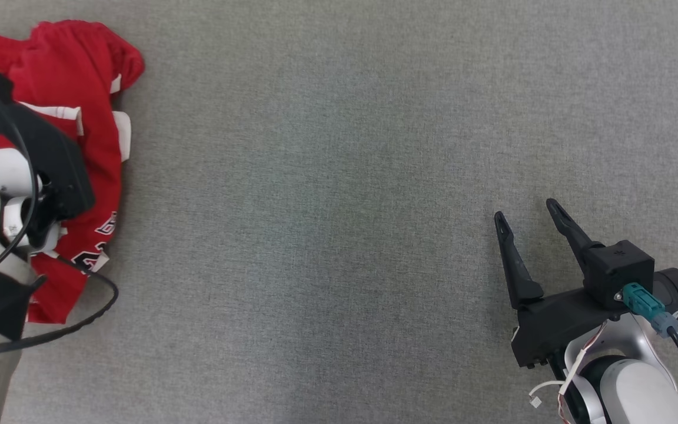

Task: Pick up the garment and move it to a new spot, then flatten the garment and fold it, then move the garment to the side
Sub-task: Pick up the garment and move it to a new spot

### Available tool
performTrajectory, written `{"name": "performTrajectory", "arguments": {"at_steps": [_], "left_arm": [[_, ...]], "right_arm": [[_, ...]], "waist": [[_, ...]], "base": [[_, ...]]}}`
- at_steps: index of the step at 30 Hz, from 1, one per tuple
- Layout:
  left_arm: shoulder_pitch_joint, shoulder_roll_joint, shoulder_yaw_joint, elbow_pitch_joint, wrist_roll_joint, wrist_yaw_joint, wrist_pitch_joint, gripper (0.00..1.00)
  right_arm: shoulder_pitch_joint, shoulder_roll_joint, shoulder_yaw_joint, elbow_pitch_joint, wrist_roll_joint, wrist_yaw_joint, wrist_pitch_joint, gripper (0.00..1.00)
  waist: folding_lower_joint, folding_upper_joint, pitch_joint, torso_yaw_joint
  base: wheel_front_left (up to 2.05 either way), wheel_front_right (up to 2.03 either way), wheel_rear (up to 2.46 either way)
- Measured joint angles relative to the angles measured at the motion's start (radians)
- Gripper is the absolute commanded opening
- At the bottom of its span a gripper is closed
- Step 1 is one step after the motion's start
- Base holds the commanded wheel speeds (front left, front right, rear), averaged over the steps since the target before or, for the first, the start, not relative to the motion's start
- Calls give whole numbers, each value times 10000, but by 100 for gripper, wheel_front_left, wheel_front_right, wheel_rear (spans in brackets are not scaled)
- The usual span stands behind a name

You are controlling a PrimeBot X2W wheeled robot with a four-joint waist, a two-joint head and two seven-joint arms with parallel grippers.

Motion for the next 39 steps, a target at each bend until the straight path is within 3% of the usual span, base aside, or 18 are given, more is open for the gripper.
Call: {"name": "performTrajectory", "arguments": {"at_steps": [15,26,33,39], "left_arm": [[-987,-867,23,222,-98,-159,-899,0],[-1713,-2217,-548,-596,-115,-1103,-2069,0],[-1773,-3198,-859,-922,-451,-1770,-2568,0],[-1566,-3338,-1429,-1300,-474,-2000,-2642,0]], "right_arm": [[2,339,-33,894,244,0,-105,100],[249,692,-290,1649,660,0,-493,100],[457,890,-395,1835,721,-4,-719,100],[792,978,-376,1904,731,-4,-809,100]], "waist": [[-1,-1,-1088,255],[-3,-2,-2462,165],[-3,-3,-3204,-350],[-3,-3,-3563,-992]], "base": [[0,0,0],[0,0,0],[0,0,0],[0,0,0]]}}
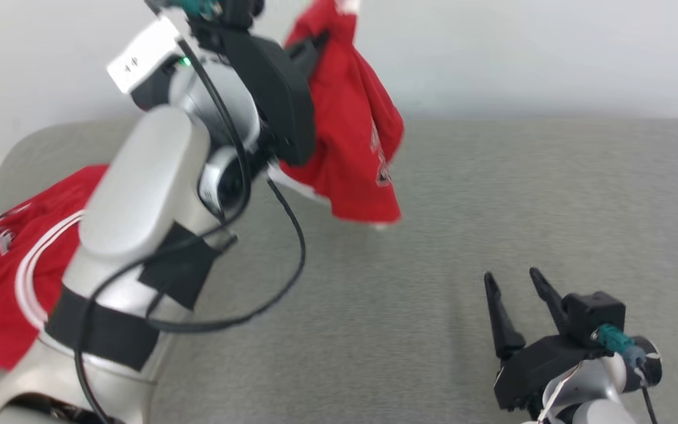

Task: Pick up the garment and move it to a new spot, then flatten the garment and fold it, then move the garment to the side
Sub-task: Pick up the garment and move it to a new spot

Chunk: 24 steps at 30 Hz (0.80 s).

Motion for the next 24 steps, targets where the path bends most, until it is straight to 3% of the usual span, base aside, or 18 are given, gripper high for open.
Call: {"name": "performTrajectory", "arguments": {"at_steps": [9,14,24], "left_arm": [[872,27,-1145,-800,-408,-263,-92,0],[902,36,-1290,-938,-497,-301,-462,0],[1898,65,-1975,-182,-591,-393,-1143,0]], "right_arm": [[293,171,280,-15,105,-2,-50,100],[293,190,364,-13,190,-8,-75,100],[396,213,146,-153,474,-10,-167,100]], "waist": [[1,0,-409,-1331],[1,0,-479,-2091],[2,0,-221,-3154]], "base": [[0,0,0],[0,0,0],[0,0,0]]}}
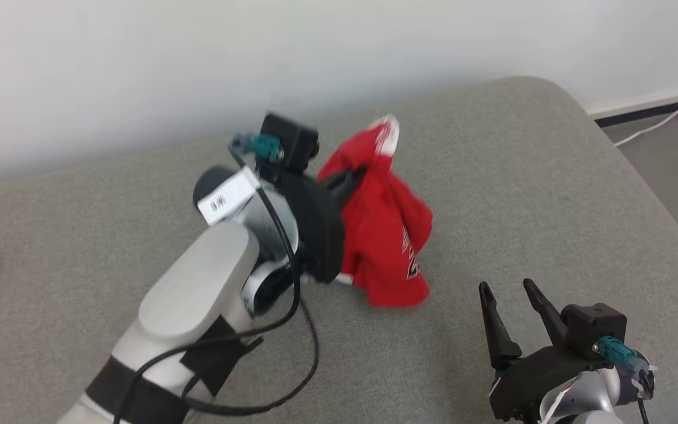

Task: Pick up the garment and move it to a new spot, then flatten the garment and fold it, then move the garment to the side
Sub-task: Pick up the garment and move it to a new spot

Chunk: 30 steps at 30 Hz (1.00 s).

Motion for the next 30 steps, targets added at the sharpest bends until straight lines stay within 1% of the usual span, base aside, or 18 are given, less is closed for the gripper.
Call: {"name": "performTrajectory", "arguments": {"at_steps": [1,3,4,5,8,12,14,15,16,22,24,26,30], "left_arm": [[155,54,-111,84,-12,-8,-2,0],[471,497,-495,359,-10,-8,-90,0],[534,708,-658,372,-10,-8,-88,45],[590,911,-800,401,-4,-8,-86,100],[652,1269,-836,709,17,-8,-104,100],[712,1732,-374,1037,127,-4,-430,100],[841,1902,-121,1156,105,81,-675,100],[918,1927,65,1187,73,228,-874,100],[1013,1956,240,1175,-2,274,-1085,100],[1714,2048,541,899,-102,370,-2113,100],[2011,2069,690,796,-224,468,-2439,100],[2406,2054,917,621,-445,713,-2846,100],[3456,2077,1638,305,-752,1486,-3680,100]], "right_arm": [[40,6,-23,-13,13,0,-4,100],[49,17,-69,-29,56,0,-12,100],[49,19,-96,-40,58,0,-13,100],[49,23,-130,-52,58,0,-29,100],[28,31,-222,-65,65,0,-88,100],[-15,40,-305,-31,69,0,-92,100],[-102,46,-313,12,69,0,-98,100],[-154,48,-322,35,71,0,-100,100],[-170,52,-339,48,71,0,-102,100],[-153,65,-533,251,140,-2,-178,100],[-147,75,-545,288,140,-2,-182,100],[-116,86,-579,318,140,-2,-186,100],[137,96,-746,359,142,-2,-280,100]], "waist": [[0,0,67,-24],[1,0,268,-22],[1,1,325,-3],[1,0,376,27],[1,1,490,181],[1,1,595,456],[1,1,623,605],[1,1,630,679],[1,0,632,755],[1,0,525,1169],[1,1,440,1284],[1,1,329,1380],[1,1,82,1552]], "base": [[0,0,0],[0,0,0],[0,0,0],[0,0,0],[0,0,0],[0,0,0],[0,0,0],[0,0,0],[0,0,0],[0,0,0],[0,0,0],[0,0,0],[0,0,0]]}}
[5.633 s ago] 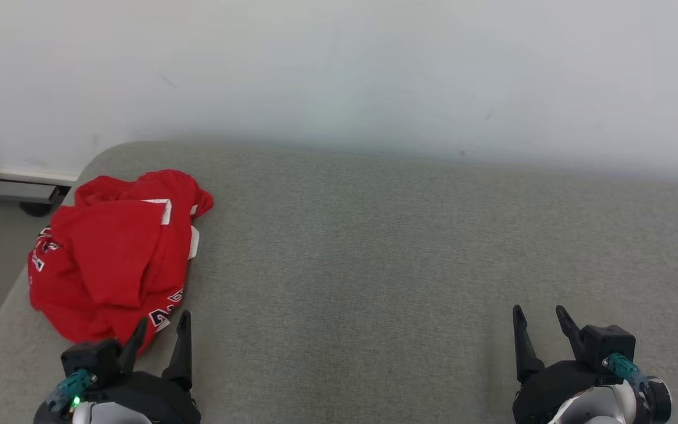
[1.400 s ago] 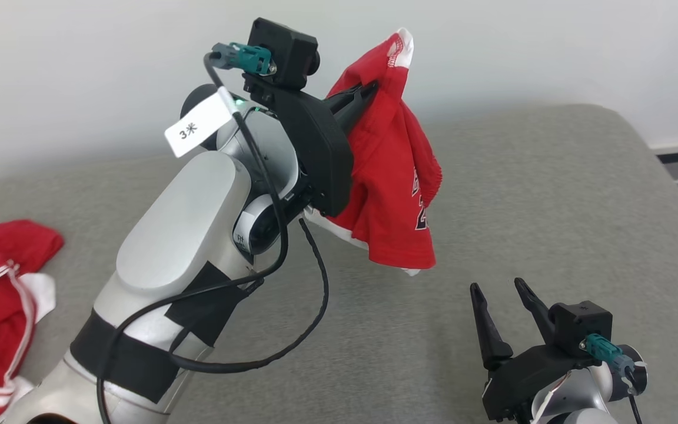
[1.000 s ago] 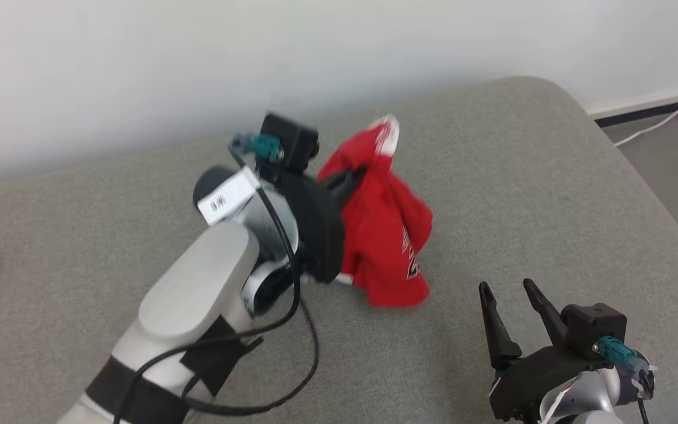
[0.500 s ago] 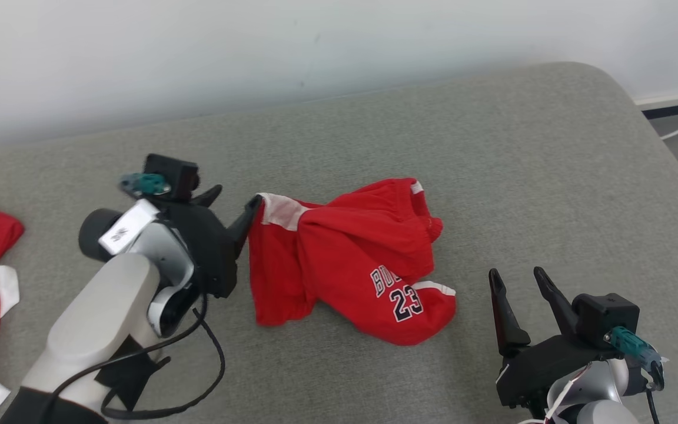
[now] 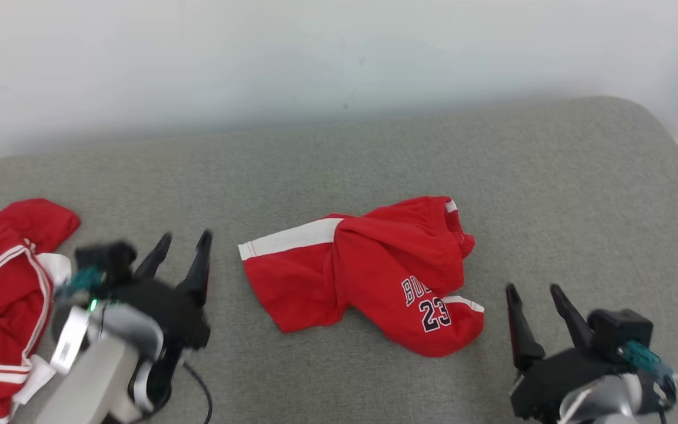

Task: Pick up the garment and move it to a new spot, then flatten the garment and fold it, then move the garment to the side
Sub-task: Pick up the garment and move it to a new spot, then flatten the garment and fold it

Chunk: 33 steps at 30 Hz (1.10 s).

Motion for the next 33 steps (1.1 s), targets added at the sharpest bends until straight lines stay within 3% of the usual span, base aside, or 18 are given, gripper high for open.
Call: {"name": "performTrajectory", "arguments": {"at_steps": [3,13,33], "left_arm": [[784,59,293,-249,-290,286,-462,100],[1807,178,-115,-667,-368,115,-487,100],[232,-815,-2362,-1480,934,-786,982,100]], "right_arm": [[372,6,-278,-27,4,0,-84,100],[732,50,-174,-100,6,-2,-109,100],[673,54,257,61,201,-2,-69,100]], "waist": [[0,0,-146,166],[-1,-1,-299,444],[0,1,71,-852]], "base": [[0,0,0],[0,0,0],[0,0,0]]}}
